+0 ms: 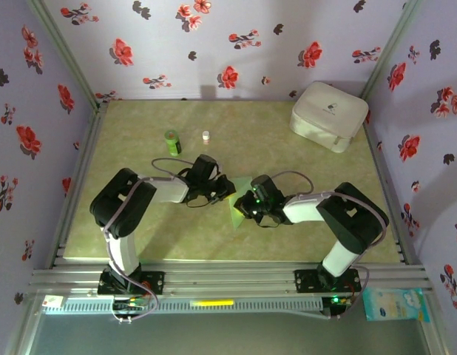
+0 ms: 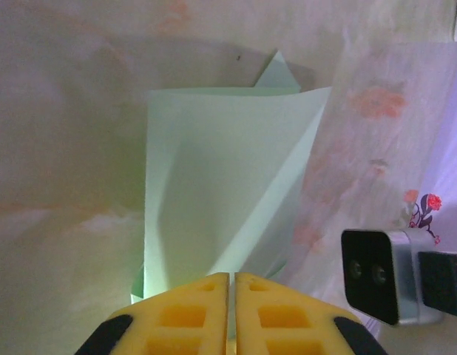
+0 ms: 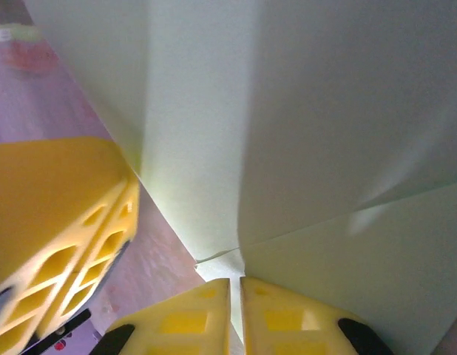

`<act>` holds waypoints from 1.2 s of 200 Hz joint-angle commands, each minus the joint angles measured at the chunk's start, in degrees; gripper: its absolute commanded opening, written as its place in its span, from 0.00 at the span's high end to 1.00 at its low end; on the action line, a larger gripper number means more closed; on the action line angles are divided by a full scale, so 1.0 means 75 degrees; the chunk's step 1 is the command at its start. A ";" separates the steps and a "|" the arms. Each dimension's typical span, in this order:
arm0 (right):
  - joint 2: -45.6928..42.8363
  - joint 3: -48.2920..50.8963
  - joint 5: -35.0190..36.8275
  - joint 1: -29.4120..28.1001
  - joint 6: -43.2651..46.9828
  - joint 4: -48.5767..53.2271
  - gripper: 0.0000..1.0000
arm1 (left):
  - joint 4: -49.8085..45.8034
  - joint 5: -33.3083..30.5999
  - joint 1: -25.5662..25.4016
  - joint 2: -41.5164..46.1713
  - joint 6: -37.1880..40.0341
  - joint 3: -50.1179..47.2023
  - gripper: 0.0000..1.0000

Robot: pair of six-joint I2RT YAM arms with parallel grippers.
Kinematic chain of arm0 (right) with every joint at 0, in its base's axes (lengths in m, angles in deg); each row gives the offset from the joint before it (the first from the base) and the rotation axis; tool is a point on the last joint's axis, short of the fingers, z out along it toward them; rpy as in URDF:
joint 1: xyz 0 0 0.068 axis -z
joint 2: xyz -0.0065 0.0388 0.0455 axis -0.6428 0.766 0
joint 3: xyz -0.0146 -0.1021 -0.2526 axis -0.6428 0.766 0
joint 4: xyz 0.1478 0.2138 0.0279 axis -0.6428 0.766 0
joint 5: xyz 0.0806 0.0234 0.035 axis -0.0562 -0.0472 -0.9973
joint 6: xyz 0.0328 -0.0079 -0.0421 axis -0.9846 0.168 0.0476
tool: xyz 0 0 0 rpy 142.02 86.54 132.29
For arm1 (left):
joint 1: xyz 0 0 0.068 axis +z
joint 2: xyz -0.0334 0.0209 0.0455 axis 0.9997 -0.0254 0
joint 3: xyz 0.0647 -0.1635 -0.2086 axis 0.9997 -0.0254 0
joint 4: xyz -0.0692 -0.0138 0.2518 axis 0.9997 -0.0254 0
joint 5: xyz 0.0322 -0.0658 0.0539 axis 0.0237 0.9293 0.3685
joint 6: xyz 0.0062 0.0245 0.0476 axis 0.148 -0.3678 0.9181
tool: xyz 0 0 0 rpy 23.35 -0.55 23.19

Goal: Fold a paper plane with a square sheet of paper (pick it up from the middle)
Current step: Rotate the paper at the center of the table.

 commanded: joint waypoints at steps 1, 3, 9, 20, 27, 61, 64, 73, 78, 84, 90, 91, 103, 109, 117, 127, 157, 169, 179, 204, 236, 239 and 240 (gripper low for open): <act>-0.0125 0.0206 0.0408 -0.0036 0.0039 0.0086 0.85 | -0.0382 -0.0164 -0.0060 -0.0217 0.0213 0.0133 0.91; -0.0150 0.0198 0.0417 -0.0031 0.0089 0.0092 0.85 | -0.0400 -0.0167 -0.0065 -0.0233 0.0228 0.0132 0.91; -0.0228 0.0183 0.0430 -0.0037 0.0147 0.0122 0.84 | -0.0451 -0.0206 -0.0060 -0.0261 0.0257 0.0132 0.91; -0.0387 0.0189 0.0515 -0.0025 0.0247 0.0208 0.83 | -0.0519 -0.0244 -0.0059 -0.0315 0.0308 0.0125 0.92; -0.0496 0.0201 0.0562 -0.0010 0.0300 0.0257 0.82 | -0.0584 -0.0262 -0.0061 -0.0351 0.0341 0.0123 0.93; -0.1288 0.0352 0.0936 0.0398 0.0713 0.1034 0.76 | -0.0714 -0.0150 -0.0059 -0.0415 0.0717 0.0175 0.96; -0.1358 0.0355 0.0968 0.0467 0.0764 0.1143 0.76 | -0.0746 -0.0122 -0.0059 -0.0421 0.0772 0.0187 0.96; -0.1560 0.0372 0.1019 0.0675 0.0954 0.1454 0.75 | -0.0811 -0.0037 -0.0064 -0.0446 0.0946 0.0244 0.96; -0.1636 0.0360 0.1017 0.0805 0.1052 0.1644 0.74 | -0.0844 0.0023 -0.0057 -0.0462 0.1040 0.0292 0.96; -0.1697 0.0346 0.0976 0.0967 0.1146 0.1859 0.74 | -0.0872 0.0092 -0.0059 -0.0489 0.1126 0.0329 0.97; -0.1736 0.0322 0.0870 0.1133 0.1262 0.2018 0.74 | -0.0886 0.0151 -0.0065 -0.0507 0.1198 0.0364 0.97; -0.1742 0.0322 0.0850 0.1169 0.1278 0.2031 0.74 | -0.0880 0.0161 -0.0062 -0.0507 0.1202 0.0371 0.97; -0.1731 0.0309 0.0507 0.1494 0.1458 0.2170 0.73 | -0.0874 0.0269 -0.0060 -0.0546 0.1288 0.0429 0.97; -0.1734 0.0321 0.0357 0.1642 0.1498 0.2175 0.73 | -0.0874 0.0298 -0.0061 -0.0563 0.1316 0.0458 0.97; -0.1719 0.0344 0.0210 0.1778 0.1513 0.2135 0.72 | -0.0868 0.0337 -0.0065 -0.0573 0.1350 0.0494 0.97; -0.1678 0.0345 0.0057 0.1891 0.1535 0.2094 0.72 | -0.0874 0.0411 -0.0067 -0.0590 0.1434 0.0556 0.97; -0.1449 0.0239 -0.0314 0.2013 0.1588 0.2000 0.72 | -0.0931 0.0578 -0.0070 -0.0671 0.1593 0.0726 0.97; -0.1381 0.0228 -0.0375 0.2014 0.1541 0.1936 0.72 | -0.0979 0.0616 -0.0070 -0.0715 0.1659 0.0775 0.97; -0.1342 0.0210 -0.0389 0.2014 0.1528 0.1943 0.72 | -0.1020 0.0621 -0.0067 -0.0721 0.1685 0.0799 0.97; -0.1335 0.0168 -0.0399 0.2014 0.1528 0.2094 0.72 | -0.1062 0.0627 -0.0070 -0.0754 0.1696 0.0812 0.97; -0.1378 0.0138 -0.0300 0.2026 0.1618 0.2382 0.71 | -0.1073 0.0569 -0.0073 -0.0771 0.1650 0.0800 0.97; -0.1384 0.0134 -0.0296 0.2026 0.1621 0.2404 0.71 | -0.1092 0.0561 -0.0063 -0.0781 0.1646 0.0800 0.97; -0.1384 0.0133 -0.0296 0.2026 0.1621 0.2417 0.71 | -0.1095 0.0554 -0.0067 -0.0785 0.1648 0.0800 0.97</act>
